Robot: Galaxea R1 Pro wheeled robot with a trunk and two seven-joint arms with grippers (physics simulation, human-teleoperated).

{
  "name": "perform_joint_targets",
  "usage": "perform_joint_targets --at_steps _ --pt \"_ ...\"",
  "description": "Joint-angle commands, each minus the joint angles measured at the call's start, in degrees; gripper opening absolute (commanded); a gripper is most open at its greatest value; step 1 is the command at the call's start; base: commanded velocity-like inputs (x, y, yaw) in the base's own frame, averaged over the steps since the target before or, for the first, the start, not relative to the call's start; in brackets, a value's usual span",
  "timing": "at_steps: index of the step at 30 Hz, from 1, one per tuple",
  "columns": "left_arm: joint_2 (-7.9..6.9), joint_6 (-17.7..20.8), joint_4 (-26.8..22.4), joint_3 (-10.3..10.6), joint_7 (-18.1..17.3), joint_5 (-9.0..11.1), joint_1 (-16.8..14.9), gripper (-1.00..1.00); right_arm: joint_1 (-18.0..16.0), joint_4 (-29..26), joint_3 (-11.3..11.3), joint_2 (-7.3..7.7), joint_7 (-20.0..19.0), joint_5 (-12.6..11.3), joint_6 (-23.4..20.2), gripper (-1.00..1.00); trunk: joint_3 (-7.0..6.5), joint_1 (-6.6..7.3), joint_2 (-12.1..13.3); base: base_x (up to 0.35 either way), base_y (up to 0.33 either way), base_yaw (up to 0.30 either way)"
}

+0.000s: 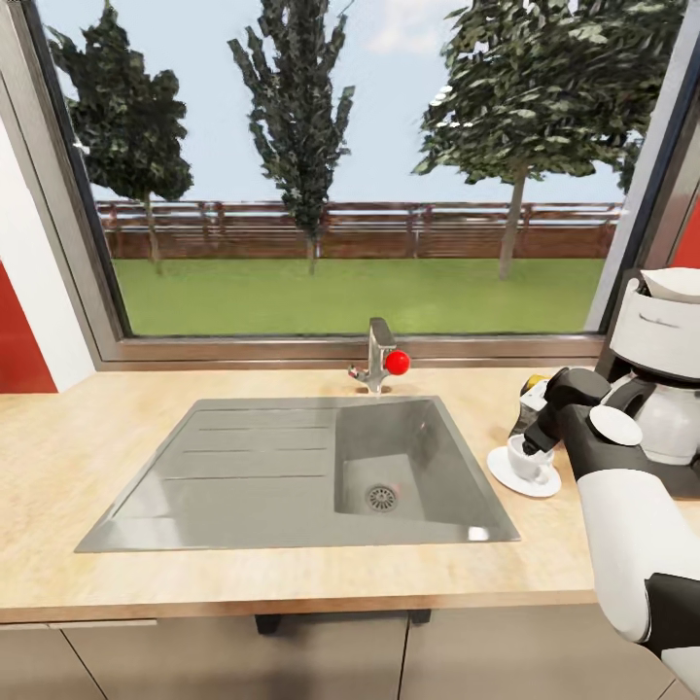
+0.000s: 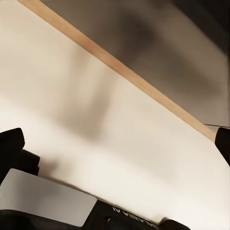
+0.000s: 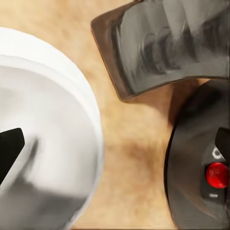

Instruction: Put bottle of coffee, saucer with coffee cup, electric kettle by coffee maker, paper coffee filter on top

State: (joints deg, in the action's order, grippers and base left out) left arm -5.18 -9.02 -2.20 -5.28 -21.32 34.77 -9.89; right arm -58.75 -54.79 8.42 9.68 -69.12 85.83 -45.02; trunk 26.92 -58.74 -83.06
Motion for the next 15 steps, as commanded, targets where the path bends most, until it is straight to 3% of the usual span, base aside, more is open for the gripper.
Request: perform_joint_targets --at_steps 1,15 --pt "0.0 -0.1 0.1 -0.4 -0.3 -0.2 0.0 1.0 0.0 0.0 0.0 -0.01 -0.5 0.4 -0.2 1.0 -0.12 0.23 0.4 0.0 0.0 0.0" --pt "0.0 -0.1 0.1 -0.5 -0.3 -0.2 0.0 1.0 0.0 -0.1 0.0 -0.01 -0.5 0.4 -0.2 1.0 -2.63 3.3 6.0 0.0 0.0 0.0"
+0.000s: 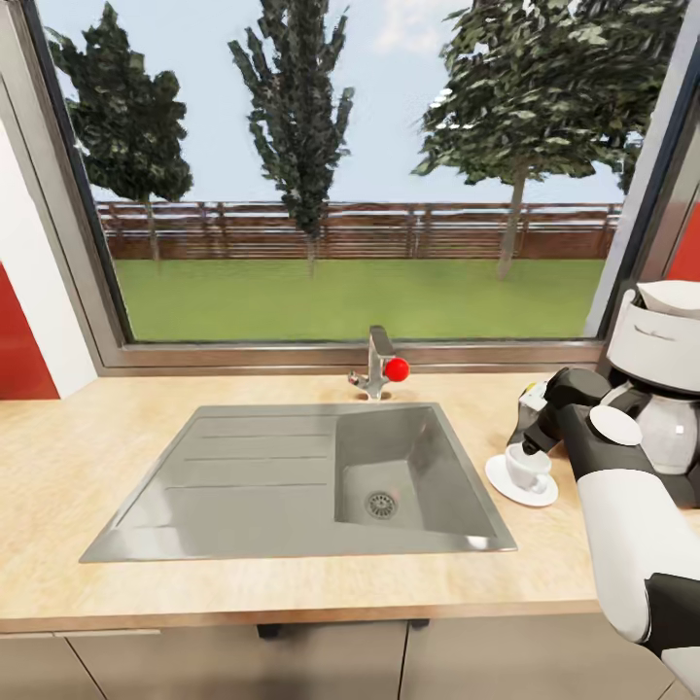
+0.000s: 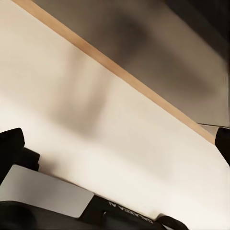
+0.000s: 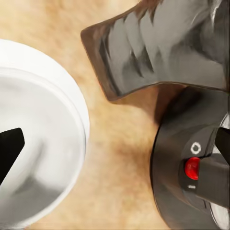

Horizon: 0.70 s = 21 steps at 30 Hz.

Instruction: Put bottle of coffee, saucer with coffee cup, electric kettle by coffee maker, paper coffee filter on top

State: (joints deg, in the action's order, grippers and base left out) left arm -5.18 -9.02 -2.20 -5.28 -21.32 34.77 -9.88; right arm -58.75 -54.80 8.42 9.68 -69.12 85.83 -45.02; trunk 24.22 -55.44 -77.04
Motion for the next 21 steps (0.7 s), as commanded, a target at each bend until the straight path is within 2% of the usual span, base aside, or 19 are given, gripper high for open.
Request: perform_joint_targets --at_steps 1,21 --pt "0.0 -0.1 0.1 -0.4 -0.3 -0.2 -0.1 1.0 0.0 0.0 0.0 0.01 -0.5 0.4 -0.2 1.0 -0.12 0.23 0.4 0.0 0.0 0.0" --pt "0.0 -0.1 0.1 -0.4 -0.3 -0.2 -0.1 1.0 0.0 -0.6 0.3 0.08 -1.0 0.2 -0.2 1.0 -3.71 4.62 8.4 0.0 0.0 0.0"
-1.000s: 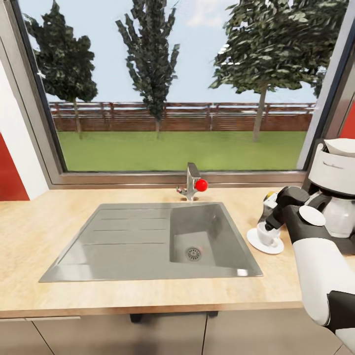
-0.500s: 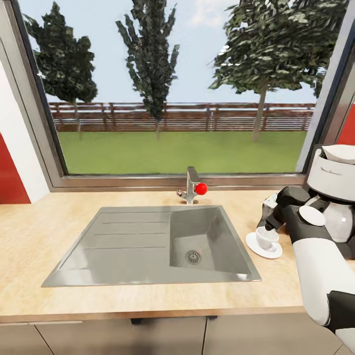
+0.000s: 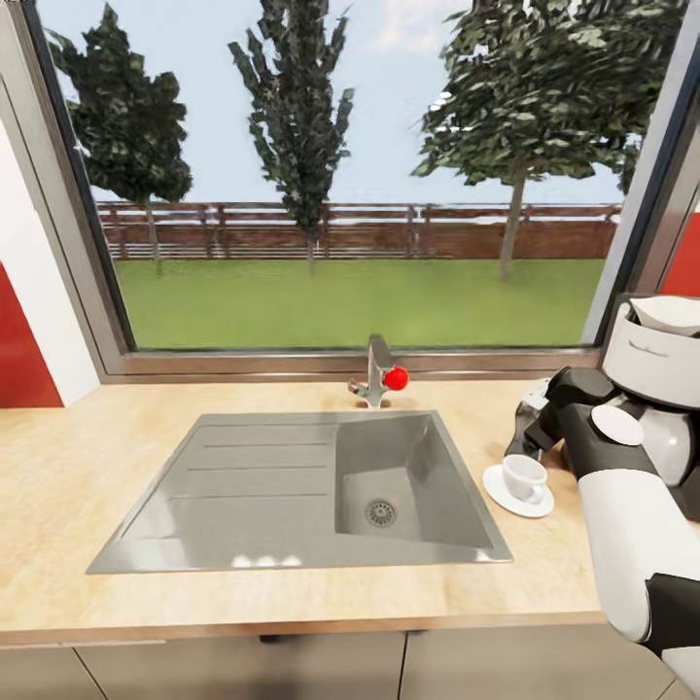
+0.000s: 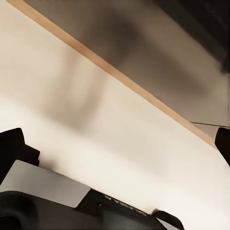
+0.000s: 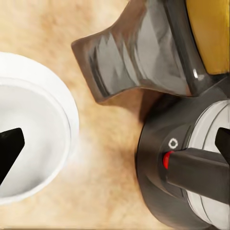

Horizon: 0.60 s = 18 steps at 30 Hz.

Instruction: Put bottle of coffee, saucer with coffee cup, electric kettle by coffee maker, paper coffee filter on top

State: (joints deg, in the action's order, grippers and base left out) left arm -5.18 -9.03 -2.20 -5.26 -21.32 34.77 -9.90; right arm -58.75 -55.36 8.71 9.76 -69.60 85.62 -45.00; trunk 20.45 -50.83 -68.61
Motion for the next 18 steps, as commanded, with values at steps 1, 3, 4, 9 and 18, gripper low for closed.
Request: perform_joint_targets --at_steps 1,3,4,9,18 --pt "0.0 -0.1 0.1 -0.5 -0.3 -0.2 0.0 1.0 -0.1 -0.1 0.0 -0.01 -0.5 0.4 -0.3 1.0 -0.11 0.22 0.4 0.0 0.0 0.0" --pt "0.0 -0.1 0.1 -0.5 -0.3 -0.2 0.0 1.0 -0.1 -0.1 0.1 -0.01 -0.5 0.3 -0.3 1.0 -0.47 0.66 1.2 0.0 0.0 0.0" --pt "0.0 -0.1 0.1 -0.5 -0.3 -0.2 0.0 1.0 -0.1 -0.1 0.1 -0.01 -0.5 0.3 -0.3 1.0 -0.65 0.88 1.6 0.0 0.0 0.0" --pt "0.0 -0.1 0.1 -0.5 -0.3 -0.2 0.0 1.0 -0.1 -0.1 0.1 -0.01 -0.5 0.3 -0.3 1.0 -0.83 1.1 2.0 0.0 0.0 0.0" --pt "0.0 -0.1 0.1 -0.5 -0.3 -0.2 0.0 1.0 -0.1 -0.1 0.1 -0.01 -0.5 0.3 -0.3 1.0 -0.83 1.1 2.0 0.0 0.0 0.0"
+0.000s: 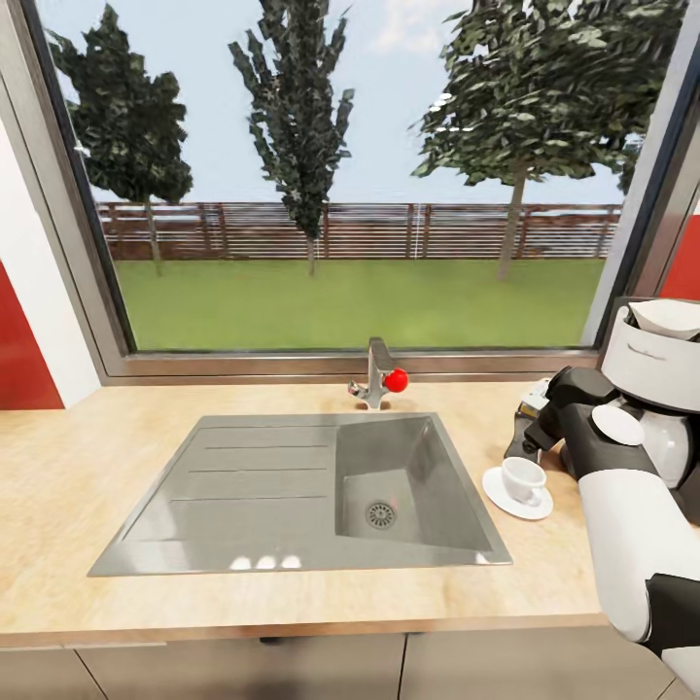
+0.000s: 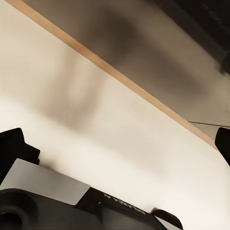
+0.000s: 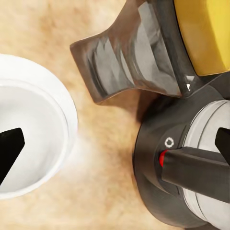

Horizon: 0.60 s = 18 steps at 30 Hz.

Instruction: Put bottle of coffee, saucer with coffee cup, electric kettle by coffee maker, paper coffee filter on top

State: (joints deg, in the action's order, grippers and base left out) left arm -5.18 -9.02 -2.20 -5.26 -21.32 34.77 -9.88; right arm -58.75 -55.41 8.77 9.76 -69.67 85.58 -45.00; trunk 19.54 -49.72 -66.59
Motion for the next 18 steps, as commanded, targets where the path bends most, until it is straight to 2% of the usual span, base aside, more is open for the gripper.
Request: perform_joint_targets --at_steps 1,7,12,18 --pt "0.0 -0.1 0.1 -0.5 -0.3 -0.2 -0.1 1.0 -0.1 0.0 0.0 -0.01 -0.5 0.4 -0.3 1.0 0.07 0.0 0.0 0.0 0.0 0.0" --pt "0.0 -0.1 0.1 -0.5 -0.3 -0.2 -0.1 1.0 -0.1 0.0 0.0 -0.01 -0.5 0.4 -0.3 1.0 0.07 0.0 0.0 -0.023 0.0 0.0" --pt "0.0 -0.1 0.1 -0.5 -0.3 -0.2 -0.1 1.0 -0.1 0.0 0.0 -0.01 -0.5 0.4 -0.3 1.0 0.07 0.0 0.0 -0.206 0.0 0.0" --pt "0.0 -0.1 0.1 -0.5 -0.3 -0.2 -0.1 1.0 -0.1 -0.1 0.0 -0.01 -0.6 0.4 -0.3 1.0 0.07 0.0 0.0 -0.06 0.0 0.0"
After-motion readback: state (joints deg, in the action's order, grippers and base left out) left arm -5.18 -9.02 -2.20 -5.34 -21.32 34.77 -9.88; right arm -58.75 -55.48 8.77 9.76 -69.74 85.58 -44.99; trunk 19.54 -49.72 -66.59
